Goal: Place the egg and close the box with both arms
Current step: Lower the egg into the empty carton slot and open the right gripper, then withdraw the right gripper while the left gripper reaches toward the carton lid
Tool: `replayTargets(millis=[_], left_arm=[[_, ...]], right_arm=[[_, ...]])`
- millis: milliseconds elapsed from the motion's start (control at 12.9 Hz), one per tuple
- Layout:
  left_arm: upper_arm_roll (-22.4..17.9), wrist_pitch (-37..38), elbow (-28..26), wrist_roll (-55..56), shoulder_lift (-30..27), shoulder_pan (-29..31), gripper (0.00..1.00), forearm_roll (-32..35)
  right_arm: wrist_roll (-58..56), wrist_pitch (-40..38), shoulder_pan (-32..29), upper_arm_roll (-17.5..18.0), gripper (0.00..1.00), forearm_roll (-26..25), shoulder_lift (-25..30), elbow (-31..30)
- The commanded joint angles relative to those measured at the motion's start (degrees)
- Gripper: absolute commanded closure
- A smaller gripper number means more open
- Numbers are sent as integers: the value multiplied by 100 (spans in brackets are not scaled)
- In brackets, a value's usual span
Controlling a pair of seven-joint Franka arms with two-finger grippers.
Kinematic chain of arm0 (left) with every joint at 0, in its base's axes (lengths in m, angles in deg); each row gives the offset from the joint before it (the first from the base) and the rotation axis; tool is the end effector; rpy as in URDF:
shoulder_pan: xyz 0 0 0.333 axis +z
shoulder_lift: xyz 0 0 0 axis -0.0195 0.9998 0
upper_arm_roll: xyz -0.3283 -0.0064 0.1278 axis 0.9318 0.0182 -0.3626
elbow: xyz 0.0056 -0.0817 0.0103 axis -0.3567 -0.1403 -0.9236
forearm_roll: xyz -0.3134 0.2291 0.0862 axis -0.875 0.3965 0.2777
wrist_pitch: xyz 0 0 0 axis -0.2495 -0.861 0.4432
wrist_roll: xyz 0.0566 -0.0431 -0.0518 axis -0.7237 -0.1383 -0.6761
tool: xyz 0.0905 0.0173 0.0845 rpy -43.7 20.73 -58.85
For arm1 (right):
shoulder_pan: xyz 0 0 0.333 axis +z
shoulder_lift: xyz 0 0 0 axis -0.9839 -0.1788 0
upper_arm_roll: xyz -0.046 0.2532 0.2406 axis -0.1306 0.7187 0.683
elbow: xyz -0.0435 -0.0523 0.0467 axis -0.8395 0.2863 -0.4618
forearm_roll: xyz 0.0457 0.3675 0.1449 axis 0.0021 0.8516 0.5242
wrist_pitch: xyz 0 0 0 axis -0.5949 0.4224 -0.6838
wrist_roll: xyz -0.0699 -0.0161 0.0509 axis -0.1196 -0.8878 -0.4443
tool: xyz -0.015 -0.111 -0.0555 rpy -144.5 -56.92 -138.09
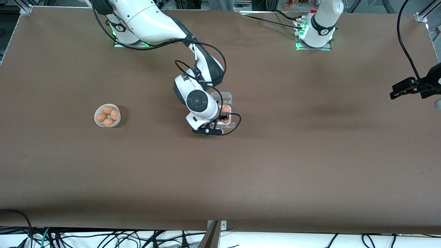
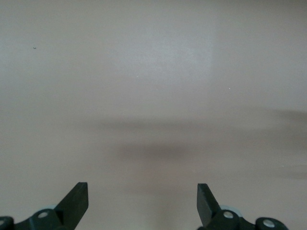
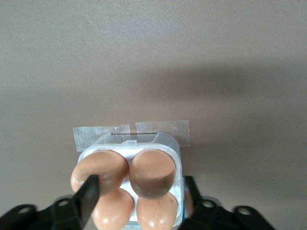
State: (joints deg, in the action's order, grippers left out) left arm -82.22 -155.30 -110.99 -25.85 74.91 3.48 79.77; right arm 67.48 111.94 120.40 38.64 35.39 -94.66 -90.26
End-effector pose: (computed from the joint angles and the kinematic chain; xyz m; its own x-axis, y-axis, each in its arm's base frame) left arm 0.5888 0.0491 0.6088 0.9959 0.0516 -0.0740 0.0502 -0.9985 -0.0202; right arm 0.5744 0.5078 0.2320 0.9782 -0.0928 -0.1857 -0.1153 -0.9867 -0.1143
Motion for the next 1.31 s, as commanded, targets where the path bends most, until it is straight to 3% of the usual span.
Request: replayTargets(millis=[0, 77, 386, 695, 772, 1004, 1236], left_arm=[[6, 102, 81, -57, 94, -108, 0, -83], [6, 102, 90, -65, 103, -160, 0, -92], [6, 102, 90, -91, 270, -555, 4, -110], [40, 444, 90, -92, 446, -969, 34, -250], [41, 566, 90, -100, 507, -987, 39, -520], [50, 979, 108, -39, 770, -1118, 67, -1478], [50, 1139, 108, 398, 1165, -1504, 84, -2077]], right_arm=[[-134, -11, 0, 14, 7, 66, -95, 256], [-292, -55, -61, 14, 1, 31, -69, 273], [-1531, -73, -193, -223, 0, 5, 98, 274], [-2252, -413, -413, -626, 0, 57, 379, 203], [-2323, -676, -413, -828, 0, 57, 458, 203], [-2498, -916, -413, -1417, 0, 66, 669, 151], [-2735, -1442, -439, -1936, 0, 66, 889, 142]])
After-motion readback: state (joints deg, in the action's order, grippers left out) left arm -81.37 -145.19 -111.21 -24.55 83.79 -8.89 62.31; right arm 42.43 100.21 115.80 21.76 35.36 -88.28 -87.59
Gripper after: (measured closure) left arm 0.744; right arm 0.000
